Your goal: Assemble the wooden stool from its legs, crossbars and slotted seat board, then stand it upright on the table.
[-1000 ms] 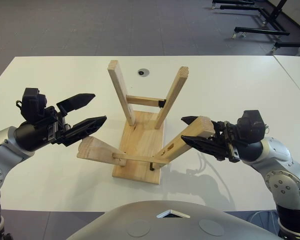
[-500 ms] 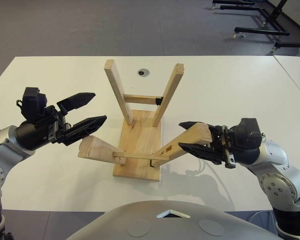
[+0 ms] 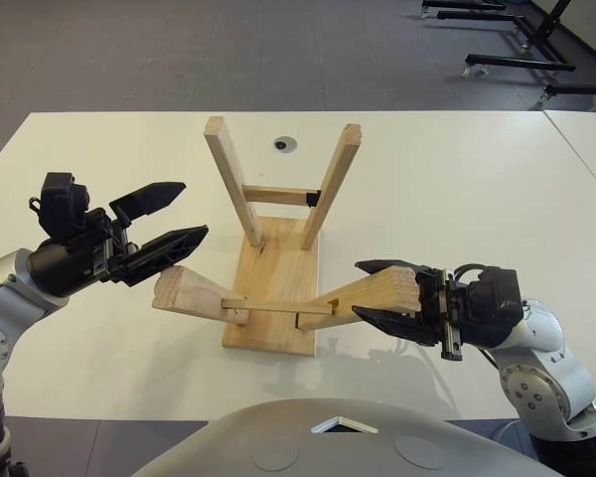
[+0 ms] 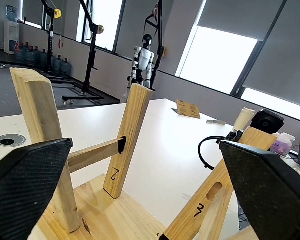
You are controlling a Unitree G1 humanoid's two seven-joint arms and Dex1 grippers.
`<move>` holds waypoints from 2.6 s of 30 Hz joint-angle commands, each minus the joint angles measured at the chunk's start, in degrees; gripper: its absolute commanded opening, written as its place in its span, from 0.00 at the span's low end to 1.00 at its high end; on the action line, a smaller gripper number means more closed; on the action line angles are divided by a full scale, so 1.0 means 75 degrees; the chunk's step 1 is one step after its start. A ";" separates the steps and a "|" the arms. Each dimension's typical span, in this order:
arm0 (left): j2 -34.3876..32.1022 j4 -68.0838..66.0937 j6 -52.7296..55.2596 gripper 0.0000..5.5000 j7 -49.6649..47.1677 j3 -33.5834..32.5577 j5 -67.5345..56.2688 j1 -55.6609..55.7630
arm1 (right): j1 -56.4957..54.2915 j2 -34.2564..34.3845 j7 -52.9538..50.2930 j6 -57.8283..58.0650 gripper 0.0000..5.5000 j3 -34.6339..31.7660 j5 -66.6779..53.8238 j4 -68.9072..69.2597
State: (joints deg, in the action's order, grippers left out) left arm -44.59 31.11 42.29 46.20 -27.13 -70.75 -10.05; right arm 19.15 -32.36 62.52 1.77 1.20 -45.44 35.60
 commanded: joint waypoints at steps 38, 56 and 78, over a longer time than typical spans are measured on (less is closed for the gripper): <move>0.0019 -0.0536 0.0060 0.98 0.1010 0.3410 0.2062 0.2435 | -0.0267 -0.1519 0.1092 0.0675 0.37 0.0214 -0.0166 -0.0784; 0.0868 -0.0519 -0.0509 0.98 0.0547 0.3338 0.2529 0.1805 | -0.1225 -0.1820 0.1200 0.1711 0.37 0.0240 -0.1217 -0.0593; 0.1521 -0.0074 -0.1077 0.98 -0.0228 0.1893 0.2453 0.0763 | -0.4061 0.0128 -0.0415 0.2995 0.37 0.1456 0.0025 -0.0679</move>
State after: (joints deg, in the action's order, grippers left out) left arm -34.47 27.37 35.10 46.55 -12.15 -52.04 -2.15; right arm -11.85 -29.83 58.19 26.43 14.70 -47.24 31.47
